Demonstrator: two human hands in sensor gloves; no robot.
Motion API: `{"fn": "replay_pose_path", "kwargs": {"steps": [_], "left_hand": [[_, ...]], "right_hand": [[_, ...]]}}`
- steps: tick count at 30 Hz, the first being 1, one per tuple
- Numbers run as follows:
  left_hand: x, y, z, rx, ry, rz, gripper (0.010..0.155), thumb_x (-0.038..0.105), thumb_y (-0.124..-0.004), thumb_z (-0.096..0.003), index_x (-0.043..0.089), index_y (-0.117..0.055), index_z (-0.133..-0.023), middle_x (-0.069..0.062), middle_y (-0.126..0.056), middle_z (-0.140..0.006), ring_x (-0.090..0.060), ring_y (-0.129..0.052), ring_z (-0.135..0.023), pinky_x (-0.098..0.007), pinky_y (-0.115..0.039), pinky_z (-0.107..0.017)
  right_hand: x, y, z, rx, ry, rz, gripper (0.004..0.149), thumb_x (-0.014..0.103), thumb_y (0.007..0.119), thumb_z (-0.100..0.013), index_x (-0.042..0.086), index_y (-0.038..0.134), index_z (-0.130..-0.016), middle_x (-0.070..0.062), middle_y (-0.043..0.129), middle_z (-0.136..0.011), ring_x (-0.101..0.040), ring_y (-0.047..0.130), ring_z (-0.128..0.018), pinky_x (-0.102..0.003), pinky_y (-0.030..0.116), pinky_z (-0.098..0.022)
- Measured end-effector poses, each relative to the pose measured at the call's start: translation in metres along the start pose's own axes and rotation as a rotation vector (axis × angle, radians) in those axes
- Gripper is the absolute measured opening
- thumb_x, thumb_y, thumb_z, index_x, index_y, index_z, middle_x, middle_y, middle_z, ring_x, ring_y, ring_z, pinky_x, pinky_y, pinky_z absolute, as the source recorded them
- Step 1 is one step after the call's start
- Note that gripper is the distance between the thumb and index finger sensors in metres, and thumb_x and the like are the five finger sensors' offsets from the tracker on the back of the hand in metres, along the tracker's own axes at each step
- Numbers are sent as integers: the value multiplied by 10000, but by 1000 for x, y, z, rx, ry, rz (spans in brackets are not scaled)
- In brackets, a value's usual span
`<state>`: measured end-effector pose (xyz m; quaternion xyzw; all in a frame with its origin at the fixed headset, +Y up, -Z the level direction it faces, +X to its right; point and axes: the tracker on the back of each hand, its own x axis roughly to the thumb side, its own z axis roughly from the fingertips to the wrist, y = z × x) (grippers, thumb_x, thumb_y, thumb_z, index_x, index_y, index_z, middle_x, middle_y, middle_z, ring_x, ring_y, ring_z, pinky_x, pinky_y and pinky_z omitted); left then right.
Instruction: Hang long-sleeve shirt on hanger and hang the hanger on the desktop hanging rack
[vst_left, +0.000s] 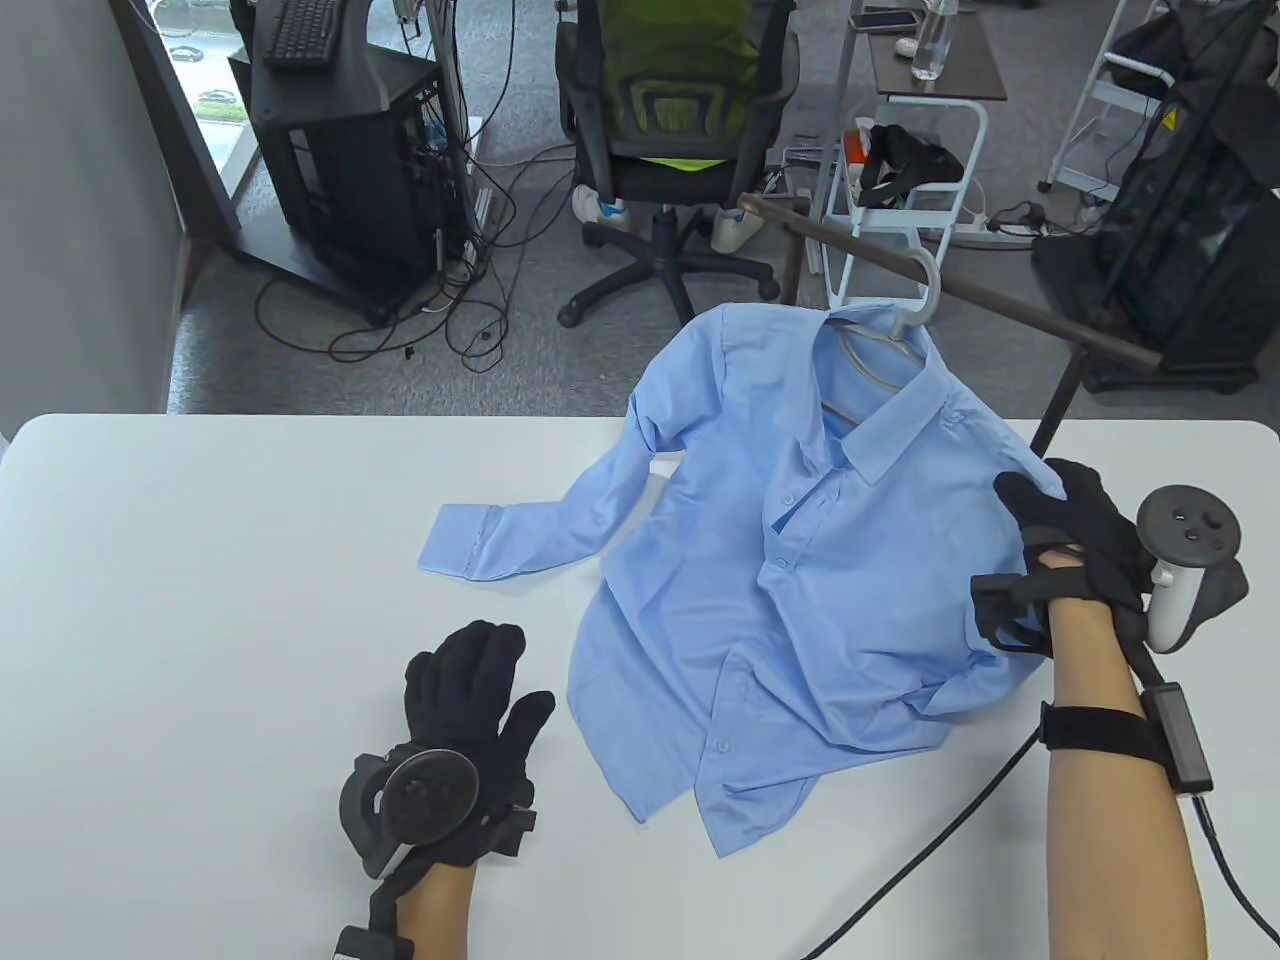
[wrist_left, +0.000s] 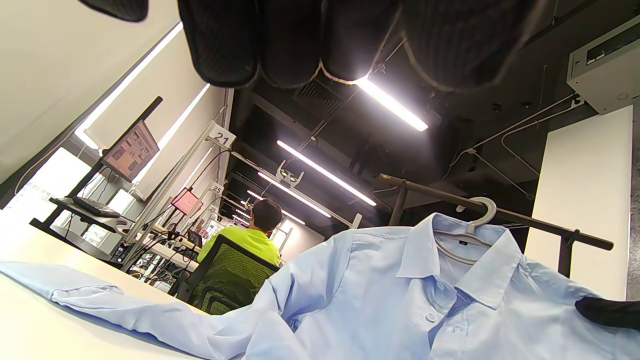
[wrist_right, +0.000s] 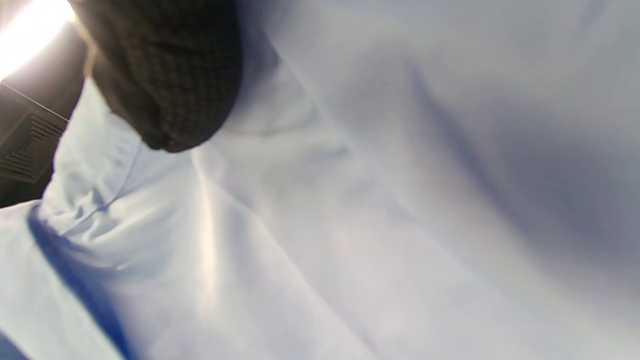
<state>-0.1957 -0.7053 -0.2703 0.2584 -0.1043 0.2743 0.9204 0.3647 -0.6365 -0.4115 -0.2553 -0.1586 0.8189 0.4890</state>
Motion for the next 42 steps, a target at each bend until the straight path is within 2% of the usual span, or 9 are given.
{"fn": "replay_pose_path", "kwargs": {"steps": [4,9,12,18,22,29,35,42], "left_hand": [[0,-1,0,-8,0,-4,739,554,-773,-424,217,-625,-1065,-125,-608,-1105,-425,-700,-1014,-721,-482,-685],[1,-4,-1,-60,-2,-15,746,561,-776,-422,210,-641,-1066,-144,-655,-1100,-443,-723,-1008,-735,-499,-672],[4,-8,-1,-99,-15,-35,743,563,-779,-420,207,-656,-1062,-148,-675,-1094,-449,-737,-1003,-736,-506,-670],[14,-11,-1,-144,-63,-83,744,567,-781,-416,203,-676,-1056,-156,-694,-1089,-453,-750,-996,-737,-514,-668],[23,-12,0,-152,-101,-121,743,568,-782,-416,203,-680,-1056,-161,-699,-1090,-458,-748,-999,-740,-512,-666],[39,-21,1,-205,-172,-202,750,573,-781,-413,207,-680,-1059,-150,-691,-1099,-466,-711,-1023,-745,-487,-671],[49,-30,3,-258,-215,-242,768,582,-780,-408,219,-656,-1074,-152,-644,-1125,-473,-641,-1056,-749,-442,-678],[57,-41,5,-342,-249,-289,804,603,-775,-397,242,-617,-1097,-148,-564,-1164,-484,-529,-1097,-754,-373,-683]], "right_hand": [[-2,-1,1,9,-5,-10,776,517,961,-339,213,694,-1001,-194,691,-953,-467,848,-731,-586,736,-519],[2,-17,10,35,-39,-36,920,552,950,-344,245,501,-1085,-183,414,-1082,-511,526,-980,-682,489,-677],[14,-29,25,24,-105,-30,934,556,945,-355,251,467,-1096,-173,326,-1104,-505,386,-1032,-709,376,-708],[46,-39,71,12,-330,70,911,562,932,-371,247,482,-1098,-184,360,-1104,-512,381,-1035,-727,344,-709],[58,-28,105,75,-495,143,891,571,919,-377,248,507,-1098,-188,413,-1101,-511,411,-1036,-731,369,-704],[55,11,156,201,-698,269,870,578,910,-380,253,534,-1094,-182,454,-1100,-507,438,-1039,-741,374,-701],[44,38,185,230,-814,405,866,584,905,-376,261,543,-1094,-175,458,-1105,-502,421,-1049,-750,344,-705],[18,64,205,232,-900,541,860,597,893,-372,276,547,-1091,-163,454,-1111,-491,400,-1061,-754,322,-710]]}}
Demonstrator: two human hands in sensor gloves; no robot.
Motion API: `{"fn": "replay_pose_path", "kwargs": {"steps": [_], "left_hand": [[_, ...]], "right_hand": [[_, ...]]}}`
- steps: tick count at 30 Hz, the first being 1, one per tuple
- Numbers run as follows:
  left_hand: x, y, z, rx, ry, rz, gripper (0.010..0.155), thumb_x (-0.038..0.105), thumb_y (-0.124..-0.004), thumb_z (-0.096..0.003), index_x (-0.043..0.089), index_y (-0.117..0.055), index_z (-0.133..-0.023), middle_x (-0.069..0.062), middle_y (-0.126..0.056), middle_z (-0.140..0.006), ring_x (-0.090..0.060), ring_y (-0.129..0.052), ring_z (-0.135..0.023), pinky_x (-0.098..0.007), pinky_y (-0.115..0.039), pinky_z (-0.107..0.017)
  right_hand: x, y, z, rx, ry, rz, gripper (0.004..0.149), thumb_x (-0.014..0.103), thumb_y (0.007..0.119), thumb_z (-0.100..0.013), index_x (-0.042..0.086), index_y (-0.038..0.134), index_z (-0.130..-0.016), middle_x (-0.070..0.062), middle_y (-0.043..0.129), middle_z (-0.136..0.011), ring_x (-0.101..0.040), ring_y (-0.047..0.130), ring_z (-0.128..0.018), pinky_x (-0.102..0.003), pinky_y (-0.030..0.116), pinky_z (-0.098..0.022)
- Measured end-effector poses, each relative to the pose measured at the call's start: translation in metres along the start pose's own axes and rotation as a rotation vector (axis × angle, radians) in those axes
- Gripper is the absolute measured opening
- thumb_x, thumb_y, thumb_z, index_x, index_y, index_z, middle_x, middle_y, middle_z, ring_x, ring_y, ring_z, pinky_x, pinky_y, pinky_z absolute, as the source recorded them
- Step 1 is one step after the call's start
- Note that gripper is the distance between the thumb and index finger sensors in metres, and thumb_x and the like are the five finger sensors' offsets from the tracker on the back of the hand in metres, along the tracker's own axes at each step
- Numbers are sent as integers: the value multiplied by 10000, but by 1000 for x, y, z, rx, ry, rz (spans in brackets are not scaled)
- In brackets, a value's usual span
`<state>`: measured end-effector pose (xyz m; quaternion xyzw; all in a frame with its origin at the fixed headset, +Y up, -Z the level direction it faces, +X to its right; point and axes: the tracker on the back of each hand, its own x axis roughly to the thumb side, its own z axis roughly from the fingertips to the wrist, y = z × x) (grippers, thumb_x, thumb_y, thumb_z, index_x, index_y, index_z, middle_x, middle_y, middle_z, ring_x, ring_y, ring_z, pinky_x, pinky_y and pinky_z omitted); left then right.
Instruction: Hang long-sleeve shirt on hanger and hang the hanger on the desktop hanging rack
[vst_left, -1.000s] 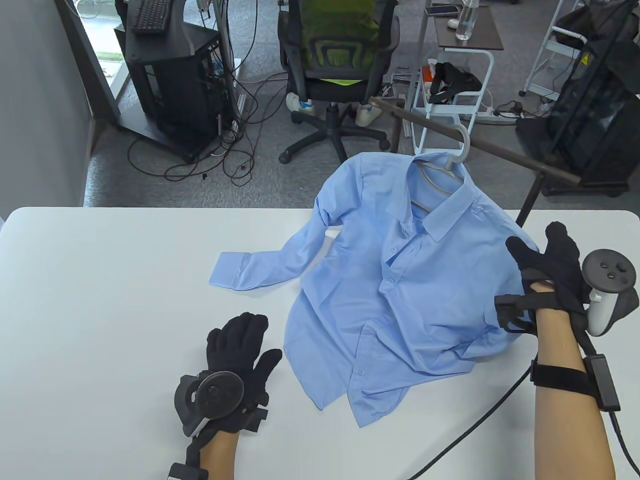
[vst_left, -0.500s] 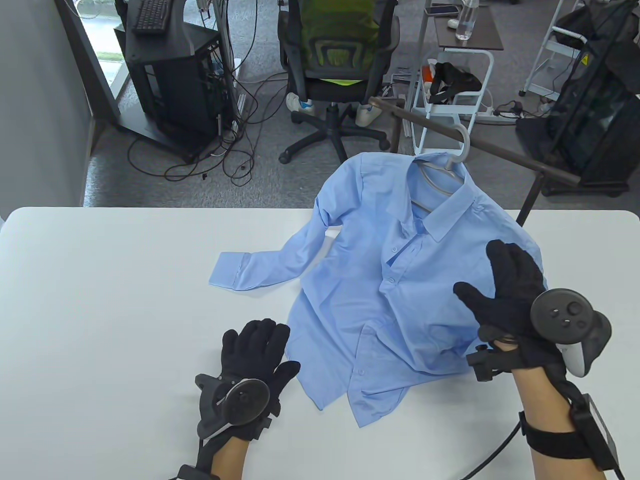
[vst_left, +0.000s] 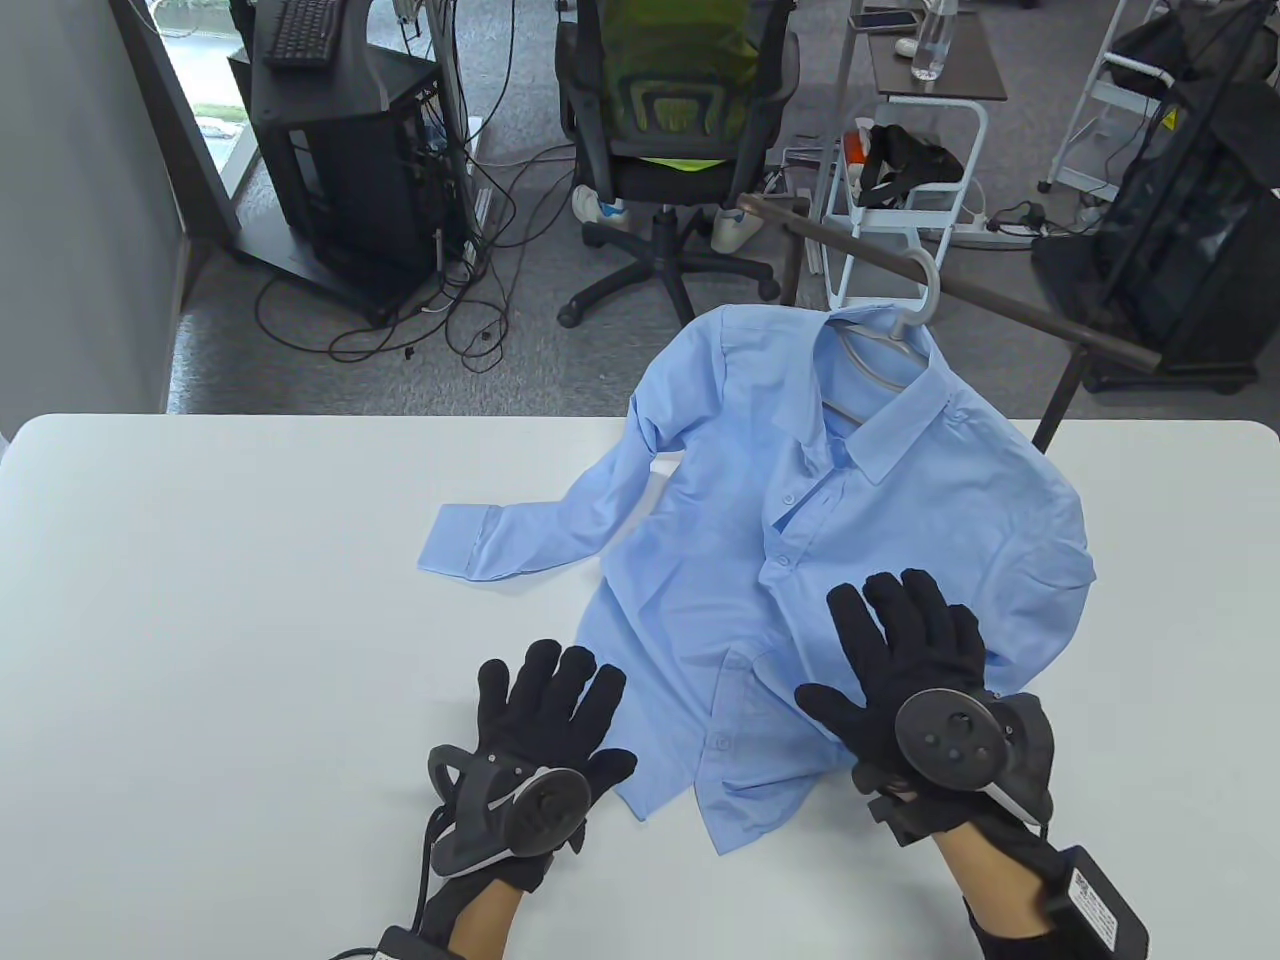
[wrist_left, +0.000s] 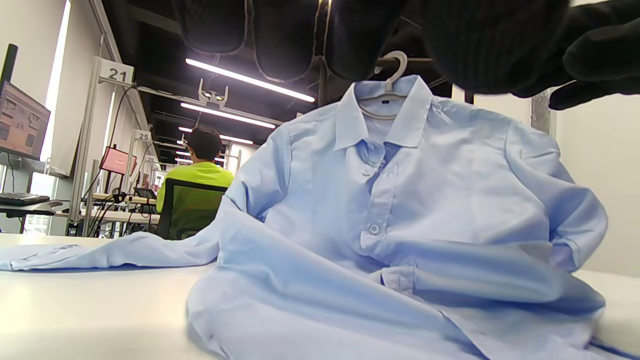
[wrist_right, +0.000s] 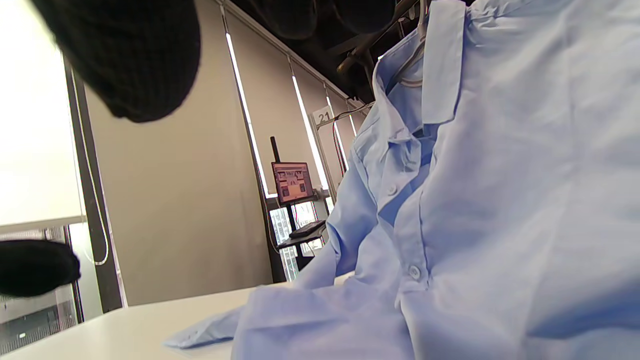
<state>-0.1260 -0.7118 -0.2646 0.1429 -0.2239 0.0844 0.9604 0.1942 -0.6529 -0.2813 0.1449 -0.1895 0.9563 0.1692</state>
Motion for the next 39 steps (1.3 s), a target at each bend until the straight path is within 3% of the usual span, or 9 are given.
{"fn": "replay_pose_path", "kwargs": {"steps": [11,19,39], "left_hand": [[-3,-20,-4,-88,1,-28,857,648,-743,-376,271,-543,-1119,-128,-464,-1194,-488,-429,-1124,-764,-332,-680],[-1,-28,-5,-128,-3,-39,862,653,-742,-374,291,-523,-1125,-122,-431,-1202,-495,-401,-1126,-772,-321,-674],[0,-30,-7,-172,-2,-47,894,668,-738,-365,329,-436,-1135,-106,-334,-1210,-458,-305,-1133,-740,-256,-688]], "right_hand": [[-3,44,17,99,-84,117,850,651,839,-368,312,536,-1085,-131,441,-1123,-450,367,-1085,-773,318,-705],[-8,62,29,189,-106,150,910,721,810,-332,344,488,-1095,-113,359,-1142,-440,260,-1093,-795,273,-695],[3,78,35,264,-153,200,924,732,800,-331,359,448,-1100,-109,323,-1148,-453,222,-1086,-792,243,-694]]}}
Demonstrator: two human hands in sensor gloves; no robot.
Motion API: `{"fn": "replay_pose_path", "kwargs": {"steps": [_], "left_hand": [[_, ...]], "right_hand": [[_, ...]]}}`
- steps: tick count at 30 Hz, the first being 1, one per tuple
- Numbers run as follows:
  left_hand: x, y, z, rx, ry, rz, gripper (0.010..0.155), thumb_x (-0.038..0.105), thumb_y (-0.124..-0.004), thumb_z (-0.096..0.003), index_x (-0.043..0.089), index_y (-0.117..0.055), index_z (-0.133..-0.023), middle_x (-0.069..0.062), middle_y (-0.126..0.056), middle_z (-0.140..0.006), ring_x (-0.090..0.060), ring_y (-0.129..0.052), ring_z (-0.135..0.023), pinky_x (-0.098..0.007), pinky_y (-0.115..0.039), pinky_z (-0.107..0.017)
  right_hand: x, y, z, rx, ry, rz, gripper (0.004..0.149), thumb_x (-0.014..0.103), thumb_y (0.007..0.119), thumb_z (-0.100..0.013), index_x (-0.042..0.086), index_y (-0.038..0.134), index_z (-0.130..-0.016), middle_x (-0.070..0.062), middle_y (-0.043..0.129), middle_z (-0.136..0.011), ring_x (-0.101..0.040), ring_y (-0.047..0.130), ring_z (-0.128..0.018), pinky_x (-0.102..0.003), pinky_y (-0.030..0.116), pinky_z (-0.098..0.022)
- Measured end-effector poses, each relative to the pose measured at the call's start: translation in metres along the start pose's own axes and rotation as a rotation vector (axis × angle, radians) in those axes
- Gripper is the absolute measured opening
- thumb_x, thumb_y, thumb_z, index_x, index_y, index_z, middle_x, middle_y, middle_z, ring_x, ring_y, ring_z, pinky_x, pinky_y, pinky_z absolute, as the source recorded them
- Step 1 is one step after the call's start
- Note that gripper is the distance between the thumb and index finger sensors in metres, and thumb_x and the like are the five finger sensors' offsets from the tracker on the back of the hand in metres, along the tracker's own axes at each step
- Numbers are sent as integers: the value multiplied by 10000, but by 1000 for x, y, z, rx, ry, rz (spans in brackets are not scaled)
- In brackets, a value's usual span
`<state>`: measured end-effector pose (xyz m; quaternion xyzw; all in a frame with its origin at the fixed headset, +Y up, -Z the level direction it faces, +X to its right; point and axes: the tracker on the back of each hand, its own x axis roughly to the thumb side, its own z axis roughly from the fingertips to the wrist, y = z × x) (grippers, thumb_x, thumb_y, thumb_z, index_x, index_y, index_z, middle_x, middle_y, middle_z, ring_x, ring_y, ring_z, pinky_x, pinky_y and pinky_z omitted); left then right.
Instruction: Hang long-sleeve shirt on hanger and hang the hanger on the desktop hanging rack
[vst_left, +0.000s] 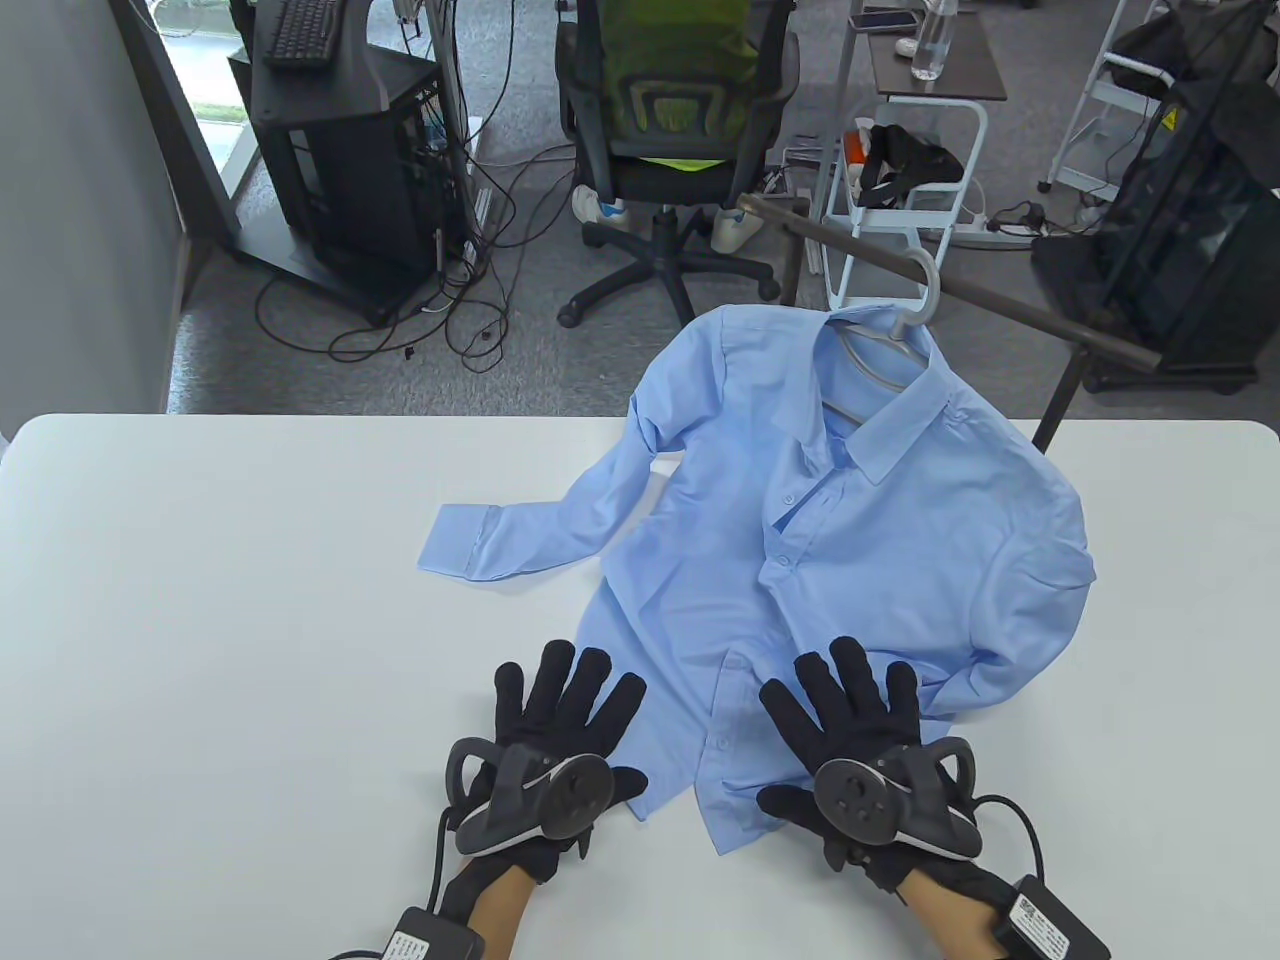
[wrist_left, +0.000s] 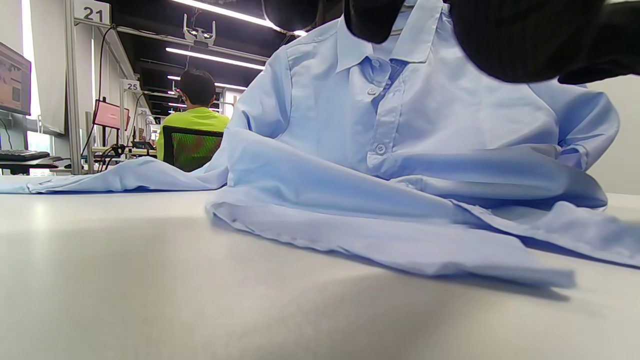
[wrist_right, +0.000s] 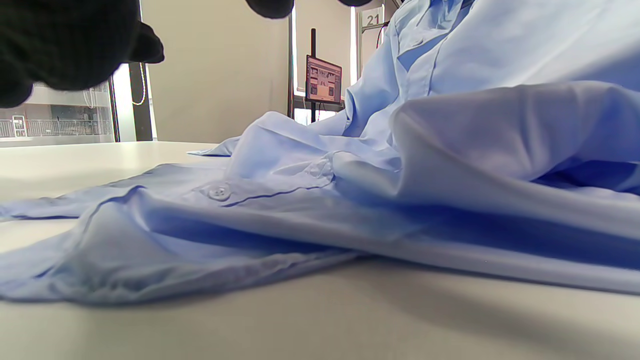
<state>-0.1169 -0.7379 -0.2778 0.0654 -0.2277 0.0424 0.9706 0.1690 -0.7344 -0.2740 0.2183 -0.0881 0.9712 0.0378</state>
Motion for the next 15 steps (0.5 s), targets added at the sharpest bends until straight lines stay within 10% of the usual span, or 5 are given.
{"fn": "replay_pose_path", "kwargs": {"steps": [15], "left_hand": [[-6,0,1,15,23,16,891,666,-739,-363,325,-448,-1133,-108,-339,-1209,-460,-309,-1130,-738,-262,-689]], "right_hand": [[0,0,0,-13,-12,-21,915,719,805,-336,352,458,-1098,-112,336,-1146,-452,230,-1086,-791,239,-694]]}}
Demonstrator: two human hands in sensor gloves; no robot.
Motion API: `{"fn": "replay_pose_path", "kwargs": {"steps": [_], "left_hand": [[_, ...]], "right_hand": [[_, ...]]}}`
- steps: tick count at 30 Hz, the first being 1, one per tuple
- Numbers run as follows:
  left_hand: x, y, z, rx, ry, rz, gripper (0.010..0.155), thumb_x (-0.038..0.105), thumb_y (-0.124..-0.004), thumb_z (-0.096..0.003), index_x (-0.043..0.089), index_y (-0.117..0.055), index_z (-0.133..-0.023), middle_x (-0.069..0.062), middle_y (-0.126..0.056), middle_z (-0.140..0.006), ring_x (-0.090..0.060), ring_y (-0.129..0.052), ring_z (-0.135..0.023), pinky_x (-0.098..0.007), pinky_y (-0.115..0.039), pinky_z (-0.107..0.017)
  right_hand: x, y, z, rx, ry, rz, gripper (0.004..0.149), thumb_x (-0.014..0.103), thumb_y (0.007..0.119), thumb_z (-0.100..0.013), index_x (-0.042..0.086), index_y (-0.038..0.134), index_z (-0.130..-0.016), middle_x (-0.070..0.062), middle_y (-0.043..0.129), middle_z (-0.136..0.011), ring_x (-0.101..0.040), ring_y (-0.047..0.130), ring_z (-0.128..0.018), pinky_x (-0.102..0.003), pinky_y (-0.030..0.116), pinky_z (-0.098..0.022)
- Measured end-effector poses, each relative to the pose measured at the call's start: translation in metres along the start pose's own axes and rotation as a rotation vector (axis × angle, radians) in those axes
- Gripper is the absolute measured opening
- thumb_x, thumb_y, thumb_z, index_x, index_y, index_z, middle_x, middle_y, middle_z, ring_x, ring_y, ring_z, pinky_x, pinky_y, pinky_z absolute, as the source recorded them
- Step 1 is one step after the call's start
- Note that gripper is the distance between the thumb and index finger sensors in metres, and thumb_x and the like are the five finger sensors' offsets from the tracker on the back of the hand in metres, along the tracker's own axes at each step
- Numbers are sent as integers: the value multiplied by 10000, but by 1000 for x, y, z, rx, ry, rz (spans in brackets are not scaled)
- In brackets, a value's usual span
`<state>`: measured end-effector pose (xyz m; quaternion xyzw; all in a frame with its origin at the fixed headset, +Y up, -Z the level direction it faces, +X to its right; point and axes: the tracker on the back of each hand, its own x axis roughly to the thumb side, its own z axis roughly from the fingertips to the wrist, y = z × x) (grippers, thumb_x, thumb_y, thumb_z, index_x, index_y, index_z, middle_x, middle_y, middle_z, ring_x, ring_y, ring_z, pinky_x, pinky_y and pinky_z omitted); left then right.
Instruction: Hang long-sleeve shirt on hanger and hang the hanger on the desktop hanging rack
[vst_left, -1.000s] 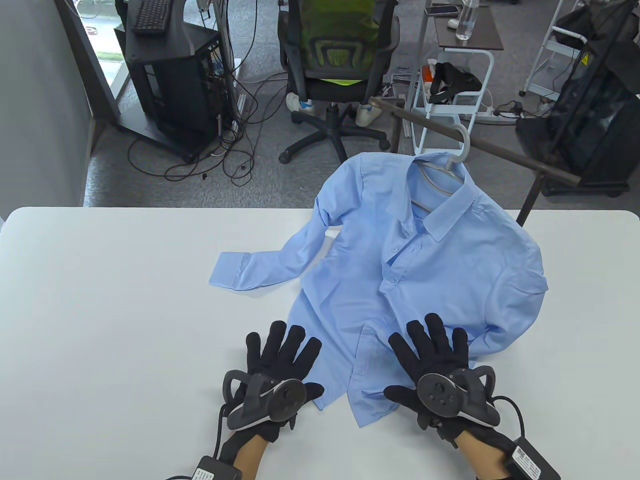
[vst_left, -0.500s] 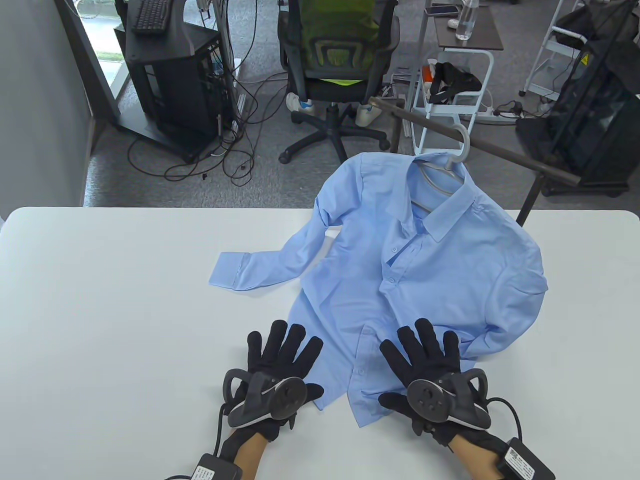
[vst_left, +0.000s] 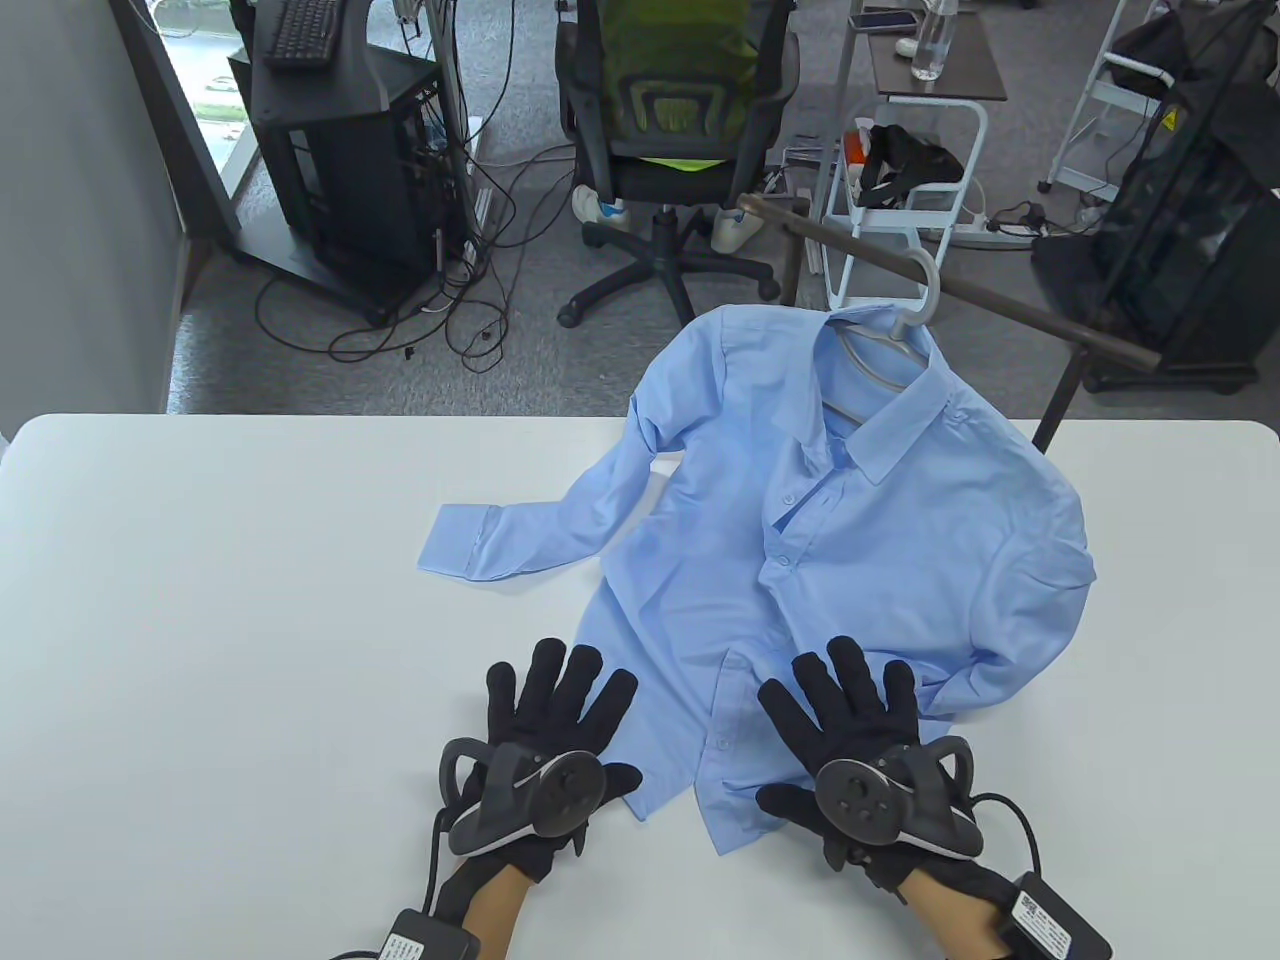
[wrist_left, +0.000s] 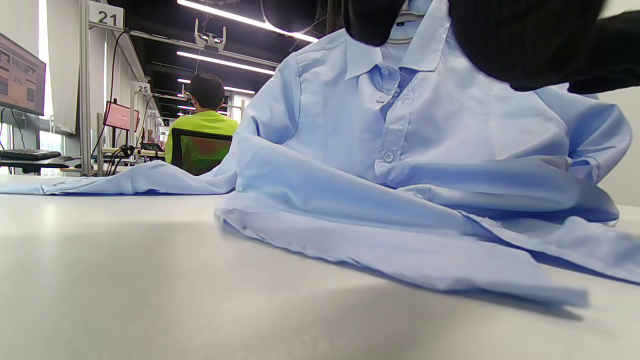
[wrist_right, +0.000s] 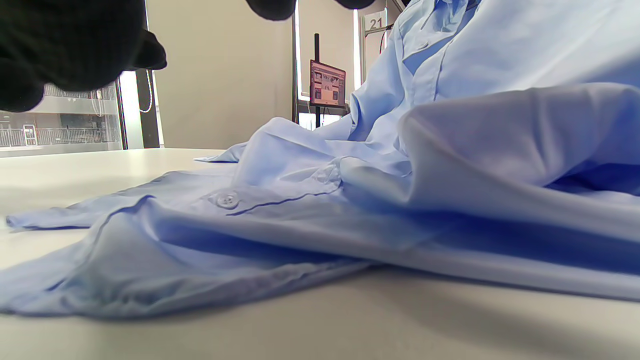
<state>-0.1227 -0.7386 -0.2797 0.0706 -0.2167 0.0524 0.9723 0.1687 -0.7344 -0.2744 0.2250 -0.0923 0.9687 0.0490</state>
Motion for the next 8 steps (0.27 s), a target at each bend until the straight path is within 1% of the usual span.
{"fn": "replay_pose_path", "kwargs": {"steps": [8], "left_hand": [[-2,0,0,5,1,1,888,665,-740,-364,324,-455,-1132,-110,-340,-1208,-460,-310,-1129,-738,-264,-688]], "right_hand": [[0,-1,0,-5,2,0,911,716,805,-339,349,462,-1098,-114,337,-1145,-452,226,-1086,-790,235,-694]]}}
